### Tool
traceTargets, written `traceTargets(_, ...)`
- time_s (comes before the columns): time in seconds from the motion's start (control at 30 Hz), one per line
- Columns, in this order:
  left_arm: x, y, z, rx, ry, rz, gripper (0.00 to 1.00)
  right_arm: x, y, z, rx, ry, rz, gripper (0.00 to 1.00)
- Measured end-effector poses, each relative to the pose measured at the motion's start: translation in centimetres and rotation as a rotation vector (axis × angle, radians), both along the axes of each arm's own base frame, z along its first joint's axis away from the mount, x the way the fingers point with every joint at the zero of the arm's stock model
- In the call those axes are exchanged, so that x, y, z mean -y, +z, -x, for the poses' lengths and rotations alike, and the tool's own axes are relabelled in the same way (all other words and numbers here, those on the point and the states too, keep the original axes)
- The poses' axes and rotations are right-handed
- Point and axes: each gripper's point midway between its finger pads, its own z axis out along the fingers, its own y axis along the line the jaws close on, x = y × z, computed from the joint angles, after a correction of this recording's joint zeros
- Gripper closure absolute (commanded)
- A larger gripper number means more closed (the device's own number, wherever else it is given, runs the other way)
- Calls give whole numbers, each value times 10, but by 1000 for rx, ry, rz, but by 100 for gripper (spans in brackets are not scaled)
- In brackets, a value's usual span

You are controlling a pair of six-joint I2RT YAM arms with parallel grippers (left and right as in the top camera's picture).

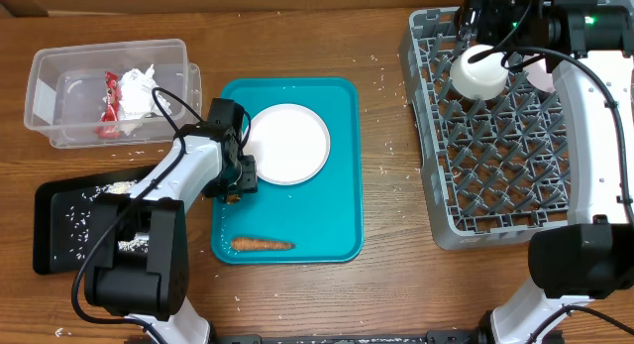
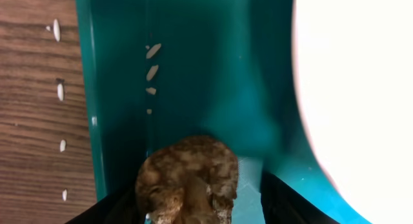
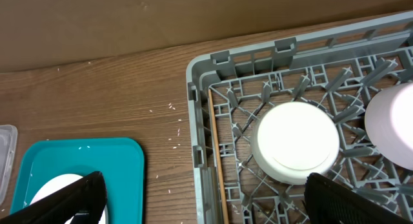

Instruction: Sort waste into correct bins and load items into the dishwasher

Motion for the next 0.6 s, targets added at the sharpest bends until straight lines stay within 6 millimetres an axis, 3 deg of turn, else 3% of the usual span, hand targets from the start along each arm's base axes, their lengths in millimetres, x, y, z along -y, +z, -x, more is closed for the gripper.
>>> traceTargets(0.2, 5, 0, 1, 0, -8, 32, 62, 0, 0, 0, 0, 0, 0, 0)
traceTargets(0.37, 6, -1, 6, -20, 0, 34, 62, 0, 0, 0, 1, 0, 0, 0)
traceTargets(0.6, 2, 5, 32, -141, 64, 20, 62, 0, 0, 0, 0, 1, 0, 0)
